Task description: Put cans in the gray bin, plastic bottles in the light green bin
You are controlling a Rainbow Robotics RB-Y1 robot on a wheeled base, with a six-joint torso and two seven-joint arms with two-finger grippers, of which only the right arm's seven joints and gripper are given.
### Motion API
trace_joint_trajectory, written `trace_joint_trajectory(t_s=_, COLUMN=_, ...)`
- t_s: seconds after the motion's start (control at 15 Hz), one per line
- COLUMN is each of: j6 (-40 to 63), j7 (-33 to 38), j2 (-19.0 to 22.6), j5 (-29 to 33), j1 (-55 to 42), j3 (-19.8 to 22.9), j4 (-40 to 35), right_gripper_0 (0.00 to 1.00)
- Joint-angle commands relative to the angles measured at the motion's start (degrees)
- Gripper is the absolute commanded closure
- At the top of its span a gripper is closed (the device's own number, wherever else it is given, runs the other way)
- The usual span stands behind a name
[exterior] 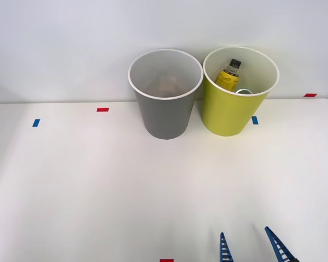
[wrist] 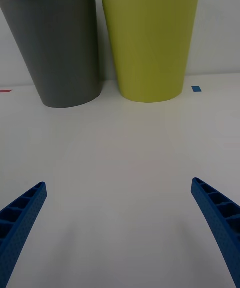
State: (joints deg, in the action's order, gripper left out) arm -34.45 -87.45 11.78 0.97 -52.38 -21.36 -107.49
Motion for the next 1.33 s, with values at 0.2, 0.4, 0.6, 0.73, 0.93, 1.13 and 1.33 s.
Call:
trace_joint_trajectory(t_s=0.2, j6=0.0, j7=0.0, j2=0.0, j5=0.0, j1=0.0, j3=0.0, j4=0.0, right_gripper_0=0.00)
trace_joint_trajectory(t_s=0.4, j6=0.0, j7=0.0, j2=0.0, j5=0.0, j1=0.0, j3=0.0, j4=0.0, right_gripper_0=0.00)
trace_joint_trajectory(t_s=0.6, j6=0.0, j7=0.0, j2=0.0, j5=0.0, j1=0.0, j3=0.0, j4=0.0, right_gripper_0=0.00)
trace_joint_trajectory(t_s=0.73, j6=0.0, j7=0.0, j2=0.0, j5=0.0, j1=0.0, j3=0.0, j4=0.0, right_gripper_0=0.00)
trace_joint_trajectory(t_s=0.93, j6=0.0, j7=0.0, j2=0.0, j5=0.0, j1=0.0, j3=0.0, j4=0.0, right_gripper_0=0.00)
trace_joint_trajectory(t_s=1.13, j6=0.0, j7=0.0, j2=0.0, j5=0.0, j1=0.0, j3=0.0, j4=0.0, right_gripper_0=0.00)
trace_joint_trajectory(t_s=1.33, j6=0.0, j7=0.0, j2=0.0, j5=0.0, j1=0.0, j3=0.0, j4=0.0, right_gripper_0=0.00)
